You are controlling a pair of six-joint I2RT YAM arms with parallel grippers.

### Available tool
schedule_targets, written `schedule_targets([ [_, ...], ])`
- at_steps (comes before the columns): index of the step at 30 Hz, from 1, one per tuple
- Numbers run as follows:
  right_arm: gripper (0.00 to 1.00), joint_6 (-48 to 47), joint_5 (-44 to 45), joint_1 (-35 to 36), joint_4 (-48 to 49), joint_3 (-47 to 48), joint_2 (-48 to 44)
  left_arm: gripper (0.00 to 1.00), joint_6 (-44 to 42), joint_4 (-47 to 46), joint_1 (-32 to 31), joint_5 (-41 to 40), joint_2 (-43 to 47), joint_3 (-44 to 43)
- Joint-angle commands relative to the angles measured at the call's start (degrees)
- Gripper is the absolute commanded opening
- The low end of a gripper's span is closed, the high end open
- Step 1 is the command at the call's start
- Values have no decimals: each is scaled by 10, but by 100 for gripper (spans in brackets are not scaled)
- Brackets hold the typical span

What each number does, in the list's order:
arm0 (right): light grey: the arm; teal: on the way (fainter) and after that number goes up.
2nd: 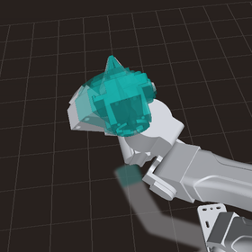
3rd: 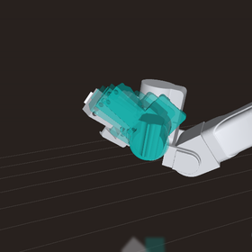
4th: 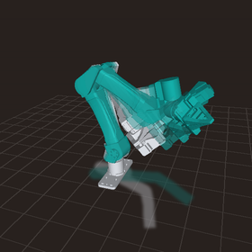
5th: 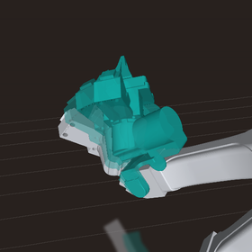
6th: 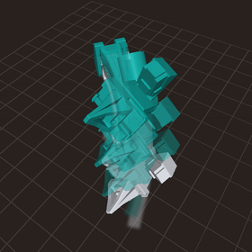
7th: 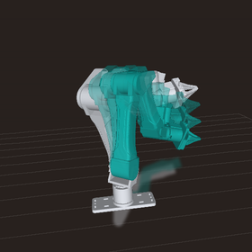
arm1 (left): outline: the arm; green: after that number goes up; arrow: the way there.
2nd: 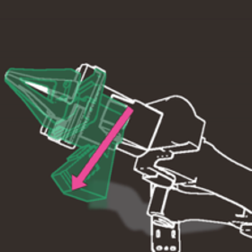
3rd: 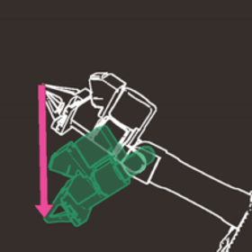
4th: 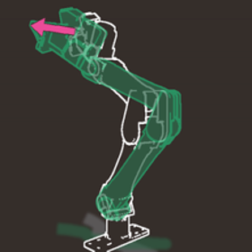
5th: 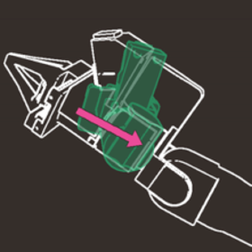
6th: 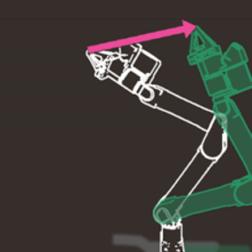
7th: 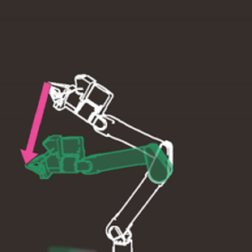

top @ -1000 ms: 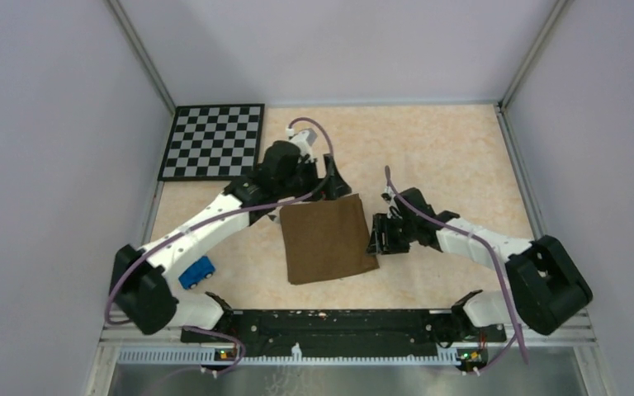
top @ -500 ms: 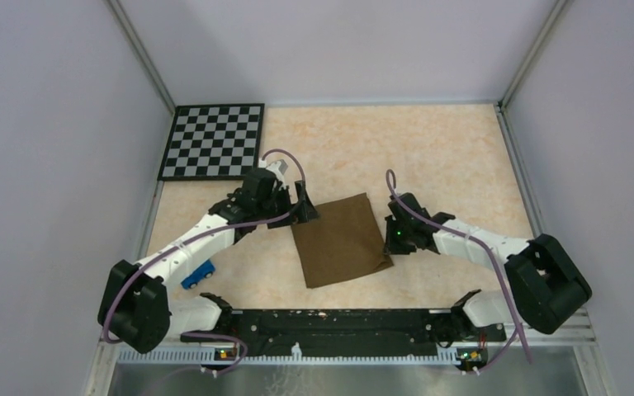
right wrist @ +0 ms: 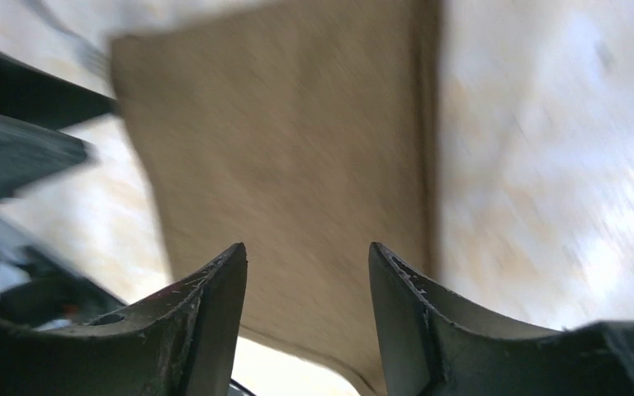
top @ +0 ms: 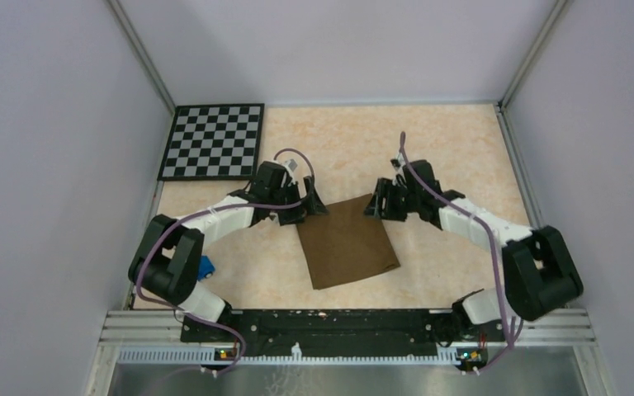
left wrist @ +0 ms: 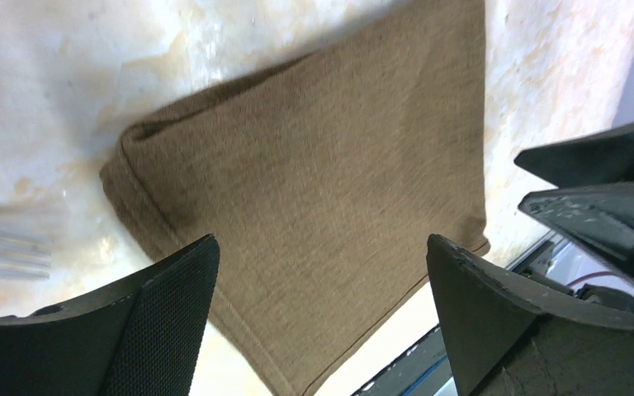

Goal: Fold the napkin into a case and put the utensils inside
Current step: Smooth out the lower triangle-folded napkin at the center of the board.

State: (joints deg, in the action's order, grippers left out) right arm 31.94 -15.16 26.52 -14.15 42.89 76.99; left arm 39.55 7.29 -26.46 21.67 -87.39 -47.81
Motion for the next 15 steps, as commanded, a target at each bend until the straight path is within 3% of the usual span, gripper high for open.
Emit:
schedule_targets([
  [1, 53, 40, -207, -30, 218, 63, 119, 99, 27, -89, 19, 25, -15, -12],
  [7, 44, 127, -299, -78, 408, 93, 276, 98, 33, -112, 31, 23, -38, -5],
  [12, 43, 70, -284, -135, 388, 85, 339, 98, 10, -105, 31, -19, -70, 5],
  [15, 42, -8, -235, -141, 301, 99, 337, 98, -21, -89, 28, -43, -80, 0],
])
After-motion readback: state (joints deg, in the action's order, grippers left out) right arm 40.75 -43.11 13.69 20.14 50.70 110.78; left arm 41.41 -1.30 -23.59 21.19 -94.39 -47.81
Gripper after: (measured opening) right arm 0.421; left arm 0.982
